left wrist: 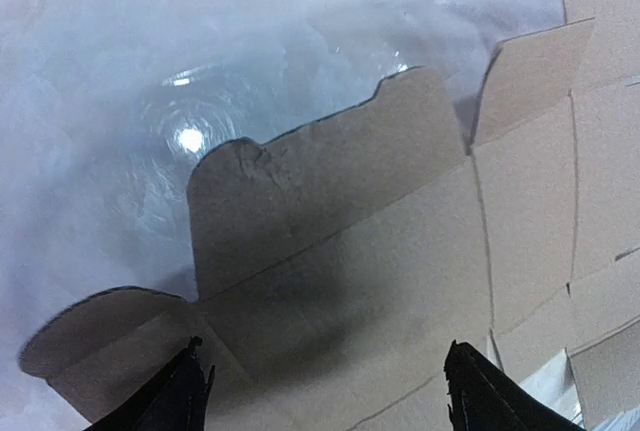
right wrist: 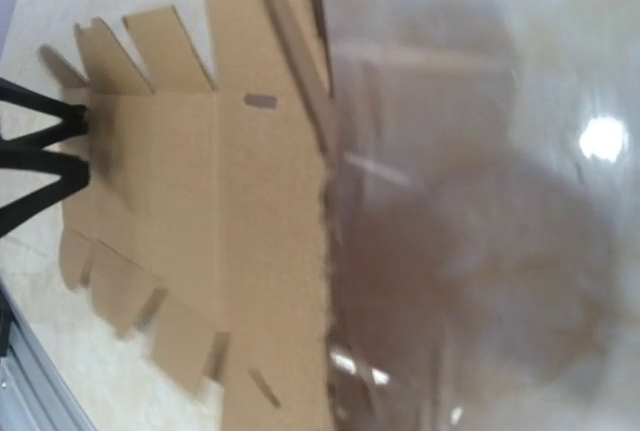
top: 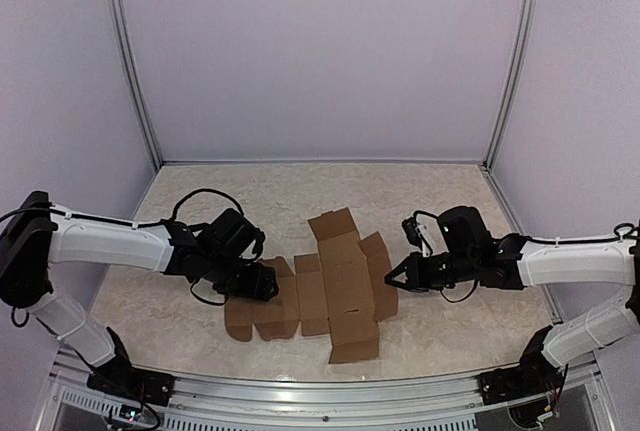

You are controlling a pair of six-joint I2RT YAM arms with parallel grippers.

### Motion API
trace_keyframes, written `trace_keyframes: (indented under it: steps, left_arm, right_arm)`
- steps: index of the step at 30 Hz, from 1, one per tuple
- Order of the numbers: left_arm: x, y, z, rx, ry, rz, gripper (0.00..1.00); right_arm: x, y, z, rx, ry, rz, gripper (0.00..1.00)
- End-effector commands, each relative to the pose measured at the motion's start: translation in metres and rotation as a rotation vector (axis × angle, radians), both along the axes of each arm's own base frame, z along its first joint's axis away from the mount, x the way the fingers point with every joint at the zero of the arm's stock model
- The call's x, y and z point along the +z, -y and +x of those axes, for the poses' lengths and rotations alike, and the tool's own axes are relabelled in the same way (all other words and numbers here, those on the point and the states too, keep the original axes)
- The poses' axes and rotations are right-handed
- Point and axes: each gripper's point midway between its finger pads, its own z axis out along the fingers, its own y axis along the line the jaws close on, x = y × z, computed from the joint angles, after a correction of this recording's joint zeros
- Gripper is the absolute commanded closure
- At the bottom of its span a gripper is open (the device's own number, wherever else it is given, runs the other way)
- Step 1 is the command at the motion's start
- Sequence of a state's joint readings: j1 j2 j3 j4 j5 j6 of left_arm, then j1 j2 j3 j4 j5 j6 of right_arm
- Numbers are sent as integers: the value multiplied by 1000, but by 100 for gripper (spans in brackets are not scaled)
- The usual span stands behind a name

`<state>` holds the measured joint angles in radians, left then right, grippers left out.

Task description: Fold the paper box

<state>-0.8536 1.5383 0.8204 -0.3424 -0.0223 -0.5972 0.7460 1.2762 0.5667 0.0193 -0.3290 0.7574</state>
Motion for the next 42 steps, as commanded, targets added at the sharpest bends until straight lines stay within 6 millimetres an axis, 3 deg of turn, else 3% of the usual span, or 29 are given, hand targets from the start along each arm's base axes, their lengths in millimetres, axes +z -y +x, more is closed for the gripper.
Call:
trace_keyframes:
  steps: [1, 9, 16, 20, 25, 35, 42]
  left_arm:
    - [47, -5, 8, -7, 96, 12, 18]
    - [132, -18, 17, -4, 260, -7, 11]
    - [202, -22, 12, -81, 403, -77, 7]
    - [224, -26, 12, -104, 471, -84, 5]
    - [237, -31, 16, -94, 526, -70, 5]
    - [235, -29, 19, -120, 592, -80, 4]
    - [237, -8, 21, -217, 647, -122, 4]
  right_arm:
    - [27, 3, 7, 54, 108, -95, 100]
    - [61, -5, 19, 191, 209, -223, 100]
    - [66, -19, 26, 416, 238, -400, 100]
    - [67, -20, 42, 496, 296, -536, 100]
    - [71, -26, 67, 572, 374, -649, 100]
    - [62, -59, 58, 988, 559, -645, 100]
    - [64, -78, 69, 1112, 584, -652, 100]
